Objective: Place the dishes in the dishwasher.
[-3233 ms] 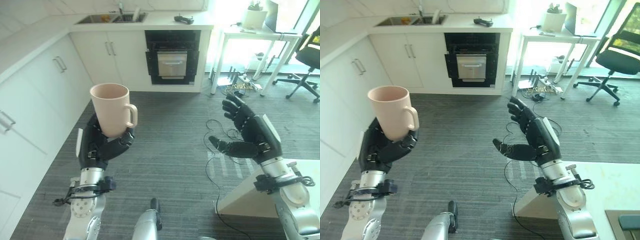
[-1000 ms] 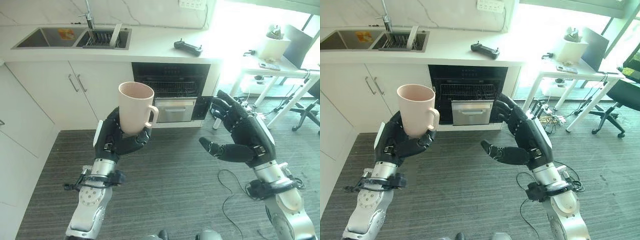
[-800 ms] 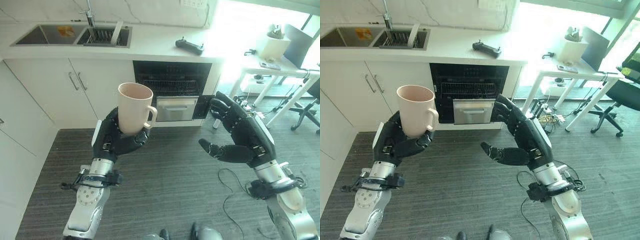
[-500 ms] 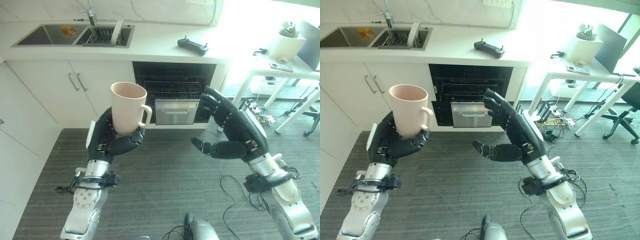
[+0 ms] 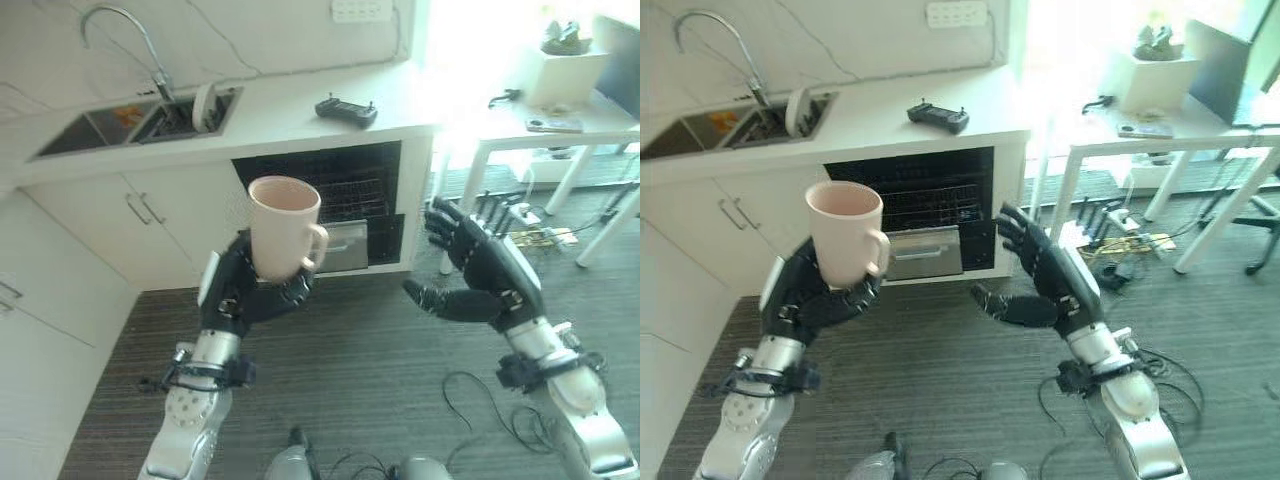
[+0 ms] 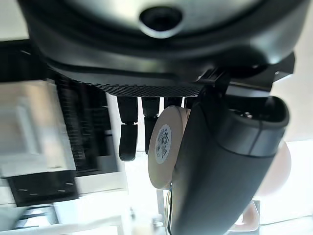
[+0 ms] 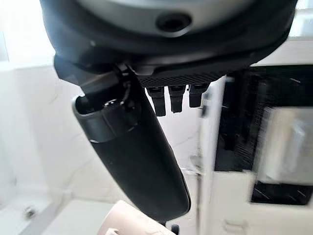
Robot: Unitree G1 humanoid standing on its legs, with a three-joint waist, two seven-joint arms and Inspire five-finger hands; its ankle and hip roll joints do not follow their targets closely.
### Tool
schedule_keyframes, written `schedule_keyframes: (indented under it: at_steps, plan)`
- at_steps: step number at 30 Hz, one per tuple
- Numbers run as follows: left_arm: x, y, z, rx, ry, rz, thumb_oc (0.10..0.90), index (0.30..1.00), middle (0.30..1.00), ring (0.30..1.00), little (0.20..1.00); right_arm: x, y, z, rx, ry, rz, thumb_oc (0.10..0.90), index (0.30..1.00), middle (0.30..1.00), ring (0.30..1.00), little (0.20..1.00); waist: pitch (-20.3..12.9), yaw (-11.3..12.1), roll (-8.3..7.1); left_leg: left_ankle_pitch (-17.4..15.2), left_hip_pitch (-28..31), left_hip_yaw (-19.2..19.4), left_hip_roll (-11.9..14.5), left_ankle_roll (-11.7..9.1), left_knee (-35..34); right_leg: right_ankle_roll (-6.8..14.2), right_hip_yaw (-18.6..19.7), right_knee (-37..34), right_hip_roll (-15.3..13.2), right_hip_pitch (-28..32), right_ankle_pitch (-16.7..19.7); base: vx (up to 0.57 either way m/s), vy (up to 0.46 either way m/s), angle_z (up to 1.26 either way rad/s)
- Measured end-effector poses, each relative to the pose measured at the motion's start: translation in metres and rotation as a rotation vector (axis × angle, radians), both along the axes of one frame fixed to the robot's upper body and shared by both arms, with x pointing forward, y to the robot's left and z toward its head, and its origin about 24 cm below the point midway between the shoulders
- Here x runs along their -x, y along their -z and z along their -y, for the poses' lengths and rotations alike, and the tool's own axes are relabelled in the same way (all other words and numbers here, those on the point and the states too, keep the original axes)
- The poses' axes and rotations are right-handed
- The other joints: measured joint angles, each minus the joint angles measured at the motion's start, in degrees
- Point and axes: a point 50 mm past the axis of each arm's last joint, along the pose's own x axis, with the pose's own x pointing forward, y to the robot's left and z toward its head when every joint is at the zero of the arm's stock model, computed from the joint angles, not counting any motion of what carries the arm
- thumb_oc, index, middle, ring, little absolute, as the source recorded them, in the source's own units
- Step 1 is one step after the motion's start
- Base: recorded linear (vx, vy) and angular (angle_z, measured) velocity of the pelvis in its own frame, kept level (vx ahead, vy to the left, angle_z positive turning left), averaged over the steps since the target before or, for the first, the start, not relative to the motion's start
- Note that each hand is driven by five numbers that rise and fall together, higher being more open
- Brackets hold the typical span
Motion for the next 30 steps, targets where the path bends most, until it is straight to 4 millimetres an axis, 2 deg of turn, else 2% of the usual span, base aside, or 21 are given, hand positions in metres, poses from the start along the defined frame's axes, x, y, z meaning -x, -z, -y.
schedule_keyframes:
  at_steps: [1, 2, 3, 5, 6, 7, 10, 11, 15, 16, 18, 19, 20, 22, 23, 24, 25, 26, 28, 29, 30]
  plan:
    - [0.001, 0.001, -0.002, 0.000, -0.008, -0.002, 0.400, 0.300, 0.300, 0.300, 0.300, 0.003, 0.004, 0.003, 0.022, 0.002, -0.031, 0.800, 0.900, 0.900, 0.900, 0.900, 0.3, 0.5, -0.46, 1.0, -0.1, 2.0, 0.8, 1.0, -0.1, 0.6, 0.1, -2.0, 0.3, 2.2, 1.0, 0.36, 0.323, -0.45]
    - [0.001, -0.002, -0.004, -0.001, -0.017, 0.016, 0.400, 0.300, 0.300, 0.300, 0.300, 0.004, 0.003, 0.008, 0.035, 0.018, -0.027, 0.800, 0.900, 0.900, 0.900, 0.900, 0.3, -0.5, -1.80, 1.7, 2.0, 4.7, 0.5, 1.5, -0.1, 1.4, 0.6, -5.0, 0.4, 5.6, 1.0, 0.46, 0.443, -0.61]
    - [-0.001, -0.007, -0.007, -0.006, -0.023, 0.044, 0.400, 0.300, 0.300, 0.300, 0.300, 0.005, -0.003, 0.012, 0.030, 0.035, 0.000, 0.800, 0.900, 0.900, 0.900, 0.900, -0.1, -0.7, -2.60, 1.2, 5.8, 5.7, -0.8, 3.4, -0.2, 3.1, 2.4, -7.0, -0.2, 7.5, 0.8, 0.47, 0.454, -0.39]
    - [-0.004, -0.012, -0.009, -0.007, -0.034, 0.067, 0.400, 0.300, 0.300, 0.300, 0.300, 0.006, -0.009, 0.010, 0.026, 0.032, 0.028, 0.800, 0.900, 0.900, 0.900, 0.900, -0.3, -1.7, -4.50, 6.1, 9.3, 7.8, -3.9, 6.5, -3.2, 5.7, 2.7, -8.0, -2.9, 9.4, 0.8, 0.31, 0.338, -0.22]
    - [-0.006, -0.014, -0.010, -0.012, -0.038, 0.074, 0.400, 0.300, 0.300, 0.300, 0.300, 0.007, -0.012, 0.006, 0.010, 0.016, 0.047, 0.800, 0.900, 0.900, 0.900, 0.900, -0.5, -1.8, -5.44, 6.8, 10.0, 8.2, -5.4, 6.9, -1.8, 7.0, 1.6, -8.4, -4.6, 10.7, 1.0, 0.33, 0.342, -0.05]
    - [-0.007, -0.016, -0.009, -0.013, -0.037, 0.084, 0.400, 0.300, 0.300, 0.300, 0.300, 0.008, -0.014, 0.003, 0.004, 0.008, 0.059, 0.800, 0.900, 0.900, 0.900, 0.900, -0.4, -1.9, -5.86, 5.5, 10.4, 8.6, -6.5, 7.5, -1.5, 8.1, 0.6, -8.6, -5.8, 11.2, 1.9, 0.29, 0.298, 0.04]
    - [-0.015, -0.029, -0.008, -0.014, -0.039, 0.137, 0.400, 0.300, 0.300, 0.300, 0.300, 0.004, -0.023, -0.007, -0.020, -0.033, 0.108, 0.800, 0.900, 0.900, 0.900, 0.900, -0.5, -1.3, -5.79, 3.2, 12.1, 8.9, -9.8, 9.7, -1.7, 9.3, -2.1, -7.1, -10.0, 11.7, 3.0, 0.25, 0.244, 0.20]
    - [-0.018, -0.034, -0.009, -0.025, -0.050, 0.154, 0.400, 0.300, 0.300, 0.300, 0.300, 0.003, -0.025, -0.009, -0.023, -0.039, 0.116, 0.800, 0.900, 0.900, 0.900, 0.900, -0.6, -0.3, -6.03, 2.2, 12.8, 8.7, -10.9, 10.9, -2.1, 9.5, -3.1, -7.7, -10.0, 12.2, 5.7, 0.22, 0.195, 0.15]
    - [-0.019, -0.038, -0.015, -0.062, -0.076, 0.170, 0.400, 0.300, 0.300, 0.300, 0.300, 0.003, -0.031, -0.016, -0.040, -0.059, 0.145, 0.800, 0.900, 0.900, 0.900, 0.900, -1.1, -0.1, -5.66, 0.1, 15.7, 7.4, -12.4, 11.4, -4.0, 11.9, -3.7, -4.1, -10.7, 12.2, 9.7, 0.25, 0.222, 0.19]
    - [-0.019, -0.039, -0.015, -0.077, -0.082, 0.175, 0.400, 0.300, 0.300, 0.300, 0.300, 0.003, -0.031, -0.017, -0.051, -0.057, 0.146, 0.800, 0.900, 0.900, 0.900, 0.900, -1.1, 0.0, -5.50, -1.1, 15.7, 7.4, -12.6, 13.0, -3.0, 12.2, -2.4, -0.2, -10.7, 10.6, 11.9, 0.18, 0.177, 0.08]
    - [-0.019, -0.037, -0.014, -0.109, -0.077, 0.169, 0.400, 0.300, 0.300, 0.300, 0.300, 0.007, -0.023, -0.018, -0.078, -0.045, 0.114, 0.800, 0.900, 0.900, 0.900, 0.900, -1.1, -0.8, -5.06, -2.4, 16.3, 7.2, -13.2, 14.0, -2.0, 12.9, 2.6, 15.9, -11.4, 1.2, 14.0, 0.18, 0.070, 0.07]
    - [-0.018, -0.036, -0.014, -0.122, -0.075, 0.166, 0.400, 0.300, 0.300, 0.300, 0.300, 0.009, -0.018, -0.018, -0.074, -0.045, 0.093, 0.800, 0.900, 0.900, 0.900, 0.900, -1.1, -1.1, -4.91, -2.5, 16.8, 7.4, -13.4, 13.3, -1.9, 12.2, 2.4, 18.3, -11.5, -1.6, 12.8, 0.23, -0.057, 0.06]
    - [-0.017, -0.035, -0.014, -0.126, -0.078, 0.161, 0.400, 0.300, 0.300, 0.300, 0.300, 0.010, -0.017, -0.019, -0.059, -0.049, 0.086, 0.800, 0.900, 0.900, 0.900, 0.900, -1.0, -1.3, -4.54, -2.8, 17.2, 7.7, -13.6, 12.7, -2.3, 10.7, 0.2, 16.4, -11.6, -3.4, 12.0, 0.26, -0.138, -0.03]
    - [-0.017, -0.033, -0.015, -0.131, -0.081, 0.144, 0.400, 0.300, 0.300, 0.300, 0.300, 0.010, -0.017, -0.018, -0.016, -0.062, 0.079, 0.800, 0.900, 0.900, 0.900, 0.900, -1.2, -1.7, -2.83, -2.2, 17.8, 8.1, -13.7, 10.9, -5.0, 8.2, -7.0, -0.3, -9.8, -3.6, 12.0, 0.23, -0.238, -0.16]
    - [-0.016, -0.032, -0.018, -0.142, -0.089, 0.140, 0.400, 0.300, 0.300, 0.300, 0.300, 0.009, -0.015, -0.020, -0.027, -0.063, 0.071, 0.800, 0.900, 0.900, 0.900, 0.900, -0.7, -1.4, -4.59, -6.5, 16.8, 9.6, -13.3, 1.4, 0.2, 7.7, -7.5, -9.7, -10.2, -3.4, 13.5, 0.30, -0.368, -0.37]
    - [-0.020, -0.038, -0.024, -0.176, -0.102, 0.158, 0.400, 0.300, 0.300, 0.300, 0.300, 0.007, -0.019, -0.018, -0.029, -0.059, 0.102, 0.800, 0.900, 0.900, 0.900, 0.900, 0.2, -1.5, -7.83, -15.2, 13.6, 4.4, -11.7, 10.6, 14.5, 12.2, -1.1, -8.6, -16.4, -7.3, 13.6, 0.28, -0.323, -0.49]
    - [-0.020, -0.027, -0.023, -0.155, -0.126, 0.115, 0.400, 0.300, 0.300, 0.300, 0.300, 0.009, -0.012, -0.019, -0.040, -0.054, 0.070, 0.800, 0.900, 0.900, 0.900, 0.900, 0.2, -1.5, -7.96, -15.8, 14.0, 4.9, -11.9, 10.6, 15.2, 12.2, 2.6, -6.2, -16.6, -10.1, 13.2, 0.35, -0.369, -0.14]
    - [-0.021, -0.021, -0.020, -0.154, -0.121, 0.083, 0.400, 0.300, 0.300, 0.300, 0.300, 0.011, -0.009, -0.019, -0.050, -0.047, 0.057, 0.800, 0.900, 0.900, 0.900, 0.900, 0.5, -2.6, -7.28, -15.5, 14.0, 3.5, -11.8, 10.7, 14.4, 12.2, 5.0, -5.4, -15.7, -11.8, 13.2, 0.28, -0.295, 0.30]
    - [-0.021, -0.007, -0.006, -0.172, -0.048, 0.026, 0.400, 0.300, 0.300, 0.300, 0.300, 0.013, -0.006, -0.021, -0.067, -0.039, 0.046, 0.800, 0.900, 0.900, 0.900, 0.900, 0.9, -5.1, -6.36, -12.6, 15.8, -1.1, -12.6, 10.2, 8.9, 12.6, 7.9, -7.5, -13.5, -14.9, 15.0, 0.39, -0.491, 1.06]
    - [-0.017, -0.004, -0.004, -0.176, -0.026, 0.009, 0.400, 0.300, 0.300, 0.300, 0.300, 0.012, -0.006, -0.021, -0.061, -0.046, 0.047, 0.800, 0.900, 0.900, 0.900, 0.900, 0.8, -4.7, -6.71, -11.4, 19.5, -1.9, -13.3, 8.4, 5.1, 11.5, 6.8, -8.3, -13.1, -14.1, 16.3, 0.46, -0.682, 0.99]
    - [-0.015, -0.004, -0.006, -0.176, -0.032, 0.009, 0.400, 0.300, 0.300, 0.300, 0.300, 0.013, -0.008, -0.021, -0.056, -0.047, 0.050, 0.800, 0.900, 0.900, 0.900, 0.900, 0.7, -4.0, -6.87, -11.4, 21.7, -2.3, -13.5, 8.1, 3.8, 10.5, 5.9, -10.0, -12.1, -12.4, 18.7, 0.34, -0.551, 0.54]
